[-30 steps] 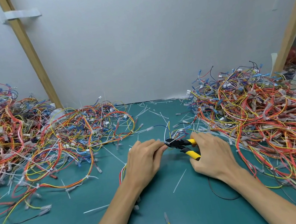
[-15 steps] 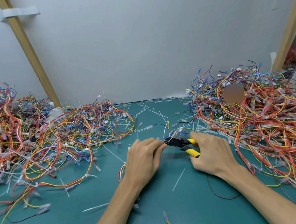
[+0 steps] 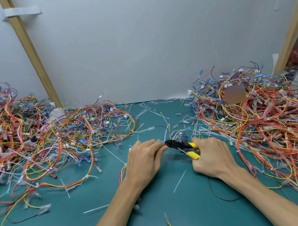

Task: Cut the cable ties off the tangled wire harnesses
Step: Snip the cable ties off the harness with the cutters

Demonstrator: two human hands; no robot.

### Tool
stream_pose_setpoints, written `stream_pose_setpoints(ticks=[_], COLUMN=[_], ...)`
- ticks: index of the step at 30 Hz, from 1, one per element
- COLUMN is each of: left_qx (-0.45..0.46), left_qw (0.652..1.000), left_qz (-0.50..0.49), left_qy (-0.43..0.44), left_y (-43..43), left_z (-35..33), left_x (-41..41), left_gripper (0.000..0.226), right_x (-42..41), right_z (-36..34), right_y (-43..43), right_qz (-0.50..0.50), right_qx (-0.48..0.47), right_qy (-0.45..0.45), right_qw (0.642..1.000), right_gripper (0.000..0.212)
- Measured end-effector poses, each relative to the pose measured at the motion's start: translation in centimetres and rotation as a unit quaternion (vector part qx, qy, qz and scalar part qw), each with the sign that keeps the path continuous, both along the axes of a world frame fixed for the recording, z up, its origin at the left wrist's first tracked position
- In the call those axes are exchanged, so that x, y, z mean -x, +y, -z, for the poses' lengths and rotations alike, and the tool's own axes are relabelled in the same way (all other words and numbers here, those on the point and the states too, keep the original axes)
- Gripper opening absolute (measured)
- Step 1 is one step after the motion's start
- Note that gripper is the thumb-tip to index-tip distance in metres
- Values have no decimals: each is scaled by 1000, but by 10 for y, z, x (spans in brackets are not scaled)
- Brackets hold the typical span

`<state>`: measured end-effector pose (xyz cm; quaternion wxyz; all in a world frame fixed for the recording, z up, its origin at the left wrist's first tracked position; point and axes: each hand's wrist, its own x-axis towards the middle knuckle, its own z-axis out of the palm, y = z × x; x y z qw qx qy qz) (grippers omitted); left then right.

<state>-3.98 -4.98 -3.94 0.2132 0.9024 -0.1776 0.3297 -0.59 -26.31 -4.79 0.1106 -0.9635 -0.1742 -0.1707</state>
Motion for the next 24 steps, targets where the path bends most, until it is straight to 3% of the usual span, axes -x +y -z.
stream_pose_setpoints(ticks=[7, 14, 17, 21, 24], left_qx=[9, 22, -10, -92, 16], left_qw=[1000, 998, 997, 986, 984], left_qz=[-2, -11, -45, -109, -44], left_qy=[5, 50, 57, 90, 169], left_y=[0, 2, 5, 4, 7], left_z=[1, 8, 9, 5, 2], left_x=[-2, -7, -9, -3, -2], left_gripper=[17, 26, 29, 51, 54], right_x=[3, 1, 1, 2, 3], right_z=[2, -2, -2, -1, -1], right_y=[2, -3, -2, -3, -4], right_qz=[26, 69, 67, 54, 40], right_qx=[-49, -185, -195, -188, -192], right_qy=[-33, -38, -43, -46, -45], right_qw=[998, 980, 978, 980, 980], right_gripper=[25, 29, 28, 30, 30])
